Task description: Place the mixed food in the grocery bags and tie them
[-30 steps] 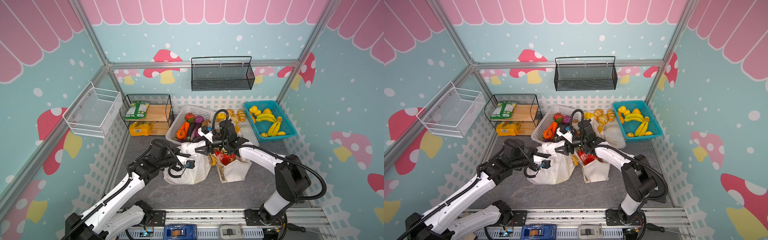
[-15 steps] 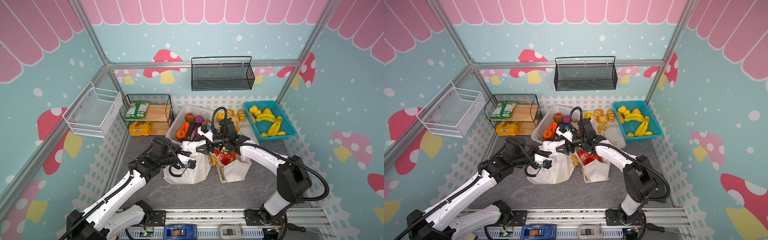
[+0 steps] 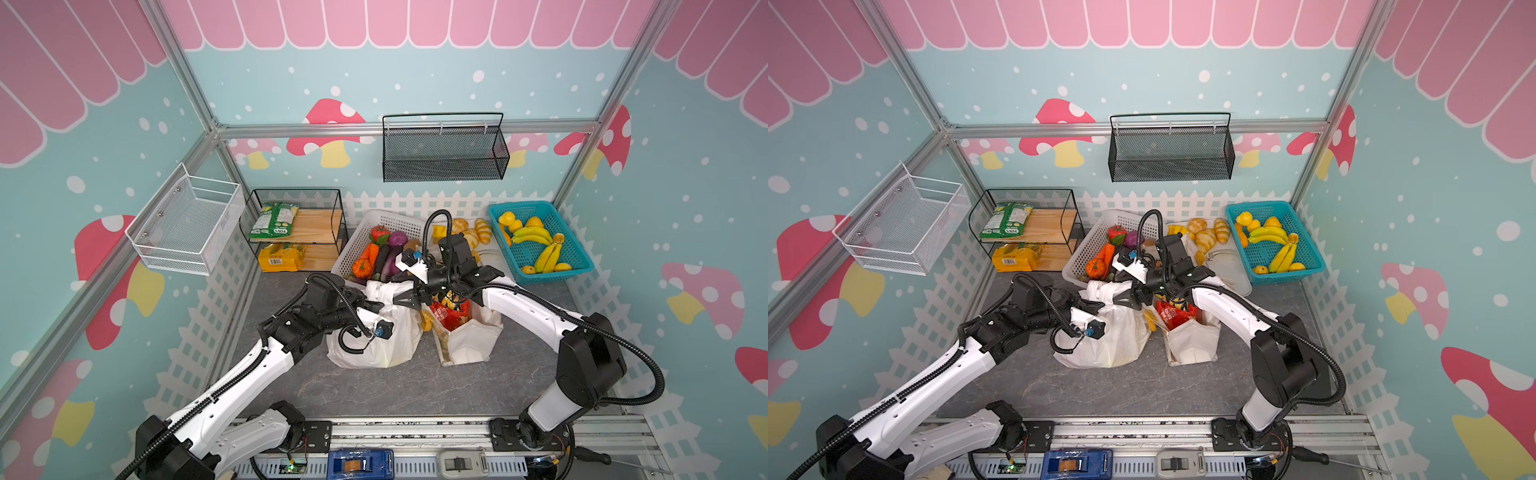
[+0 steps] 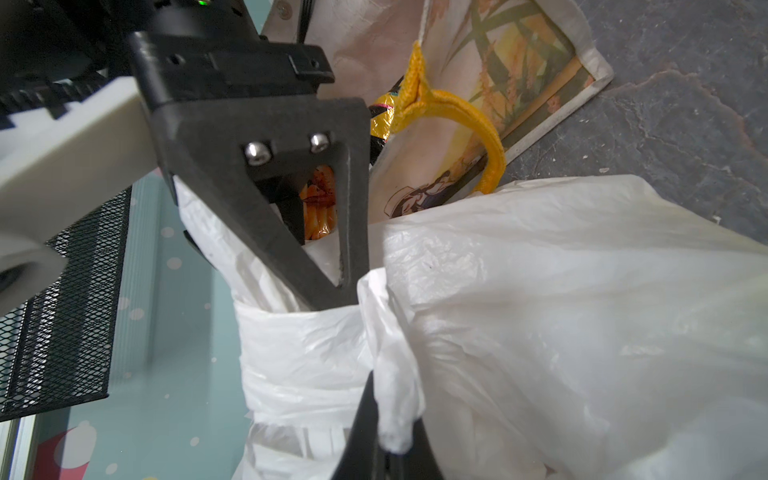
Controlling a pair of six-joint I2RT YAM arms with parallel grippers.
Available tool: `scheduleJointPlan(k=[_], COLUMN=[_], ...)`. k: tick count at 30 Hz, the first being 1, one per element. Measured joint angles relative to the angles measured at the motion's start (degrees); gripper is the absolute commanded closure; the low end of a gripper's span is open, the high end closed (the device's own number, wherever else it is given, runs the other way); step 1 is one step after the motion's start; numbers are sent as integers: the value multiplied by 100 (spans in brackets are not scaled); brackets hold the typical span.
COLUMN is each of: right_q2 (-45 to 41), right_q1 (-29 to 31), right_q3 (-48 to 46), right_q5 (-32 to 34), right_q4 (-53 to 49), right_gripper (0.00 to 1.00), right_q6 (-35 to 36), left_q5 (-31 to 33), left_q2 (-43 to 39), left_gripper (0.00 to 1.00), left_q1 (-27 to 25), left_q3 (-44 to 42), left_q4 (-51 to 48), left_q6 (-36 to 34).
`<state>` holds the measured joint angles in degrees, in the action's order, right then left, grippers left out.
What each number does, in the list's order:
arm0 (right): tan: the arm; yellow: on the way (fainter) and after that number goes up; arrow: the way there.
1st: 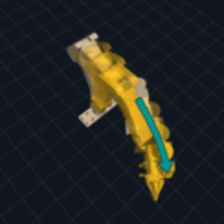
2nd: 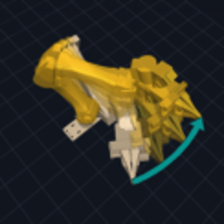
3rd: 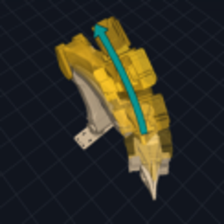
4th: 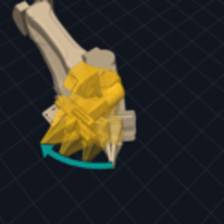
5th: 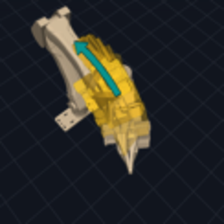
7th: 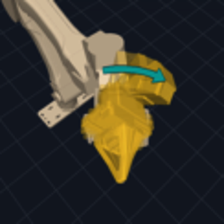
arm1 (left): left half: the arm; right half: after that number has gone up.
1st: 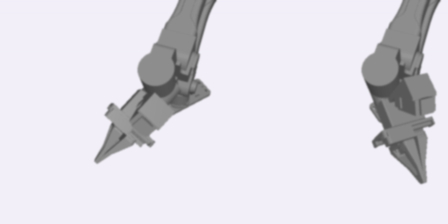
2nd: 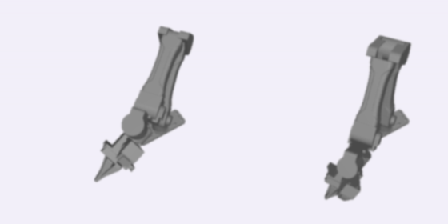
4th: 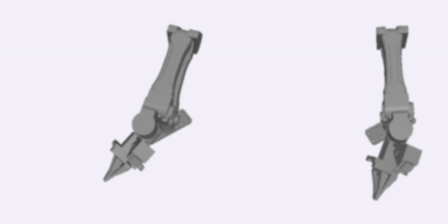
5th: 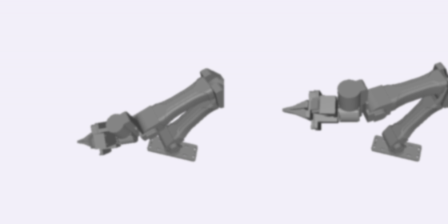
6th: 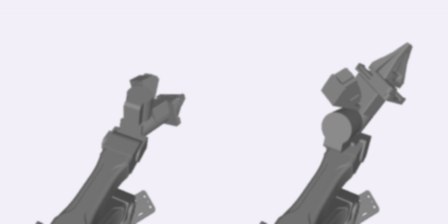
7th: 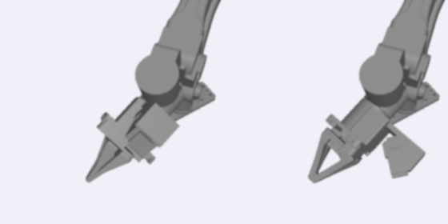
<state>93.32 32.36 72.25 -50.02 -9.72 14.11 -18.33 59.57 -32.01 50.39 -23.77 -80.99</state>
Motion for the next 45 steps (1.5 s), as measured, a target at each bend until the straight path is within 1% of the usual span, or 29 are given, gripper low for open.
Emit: scheduleJointPlan(k=[11,18,26,27,29,32,34,36,38,40,42,45], right_q2=[-136,-103,286,334,389,402,402,400,400,396,356,170], right_q1=[-17,-4,188,208,216,216,216,221,223,223,223,221], right_q3=[83,240,378,378,378,380,385,387,387,387,369,229], right_q5=[-358,-407,-404,-402,-404,-409,-433,-450,-439,-389,-282,-96], right_q4=[-140,-111,-42,-55,-79,-94,-94,-90,-68,-35,17,164], right_gripper=[21,22,29,32,42,62,76,88,94,97,100,100], right_q6=[-2,-109,-168,-162,-125,-59,-37,-11,-9,-31,-42,-46], left_q5=[92,114,138,146,195,212,229,236,243,236,192,76], left_q2=[0,0,0,0,0,0,0,0,-4,-48,-181,-551], left_gripper=[99,99,98,99,98,96,93,88,82,72,63,53], left_q1=[-22,-76,-81,-81,-81,-81,-81,-81,-81,-81,-81,-81], left_q3=[0,0,0,0,0,0,0,0,-2,-11,-11,-11], left_q4=[2,2,2,0,-26,-31,-28,-11,-13,-33,-118,-245], left_q6=[-160,-195,-195,-195,-195,-195,-192,-186,-153,-11,372,1152])
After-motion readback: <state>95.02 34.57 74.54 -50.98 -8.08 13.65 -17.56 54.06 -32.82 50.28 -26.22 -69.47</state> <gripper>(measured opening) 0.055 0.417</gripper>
